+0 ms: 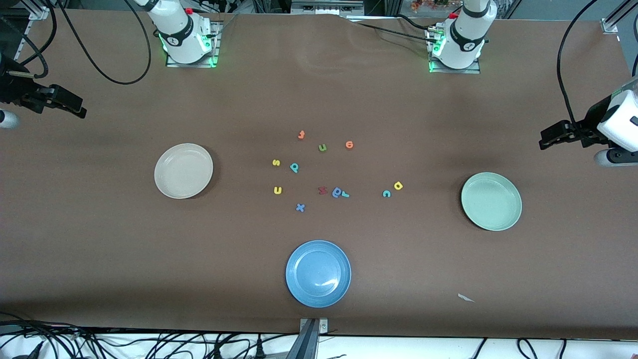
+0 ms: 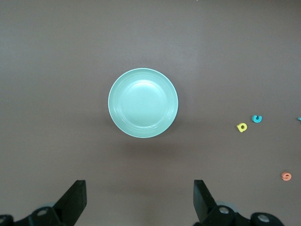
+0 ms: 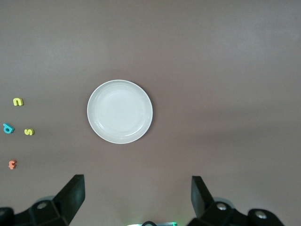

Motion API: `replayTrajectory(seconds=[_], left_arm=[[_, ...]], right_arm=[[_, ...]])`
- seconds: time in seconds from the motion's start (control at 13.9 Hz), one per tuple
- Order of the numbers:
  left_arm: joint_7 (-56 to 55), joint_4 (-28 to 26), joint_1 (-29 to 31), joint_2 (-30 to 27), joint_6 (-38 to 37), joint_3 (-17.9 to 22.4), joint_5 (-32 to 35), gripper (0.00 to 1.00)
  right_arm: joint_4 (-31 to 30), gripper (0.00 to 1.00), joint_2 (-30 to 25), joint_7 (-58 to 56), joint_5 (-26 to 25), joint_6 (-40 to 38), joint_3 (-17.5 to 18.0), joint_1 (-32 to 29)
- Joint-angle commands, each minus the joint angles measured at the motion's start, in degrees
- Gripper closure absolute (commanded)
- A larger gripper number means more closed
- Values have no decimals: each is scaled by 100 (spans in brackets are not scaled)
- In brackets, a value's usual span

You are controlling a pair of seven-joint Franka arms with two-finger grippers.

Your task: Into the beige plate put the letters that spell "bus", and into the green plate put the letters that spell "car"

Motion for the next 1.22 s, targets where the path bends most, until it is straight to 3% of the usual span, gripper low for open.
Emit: replayTrajectory(seconds=[0.0, 1.15], left_arm=[[142, -1, 10, -29, 24, 18, -14, 0], [142, -1, 10, -37, 24, 18, -14, 0]], right_arm=[[-138, 0, -116, 22, 198, 92, -6, -33], [-103, 0, -116, -75, 164, -84, -33, -33]])
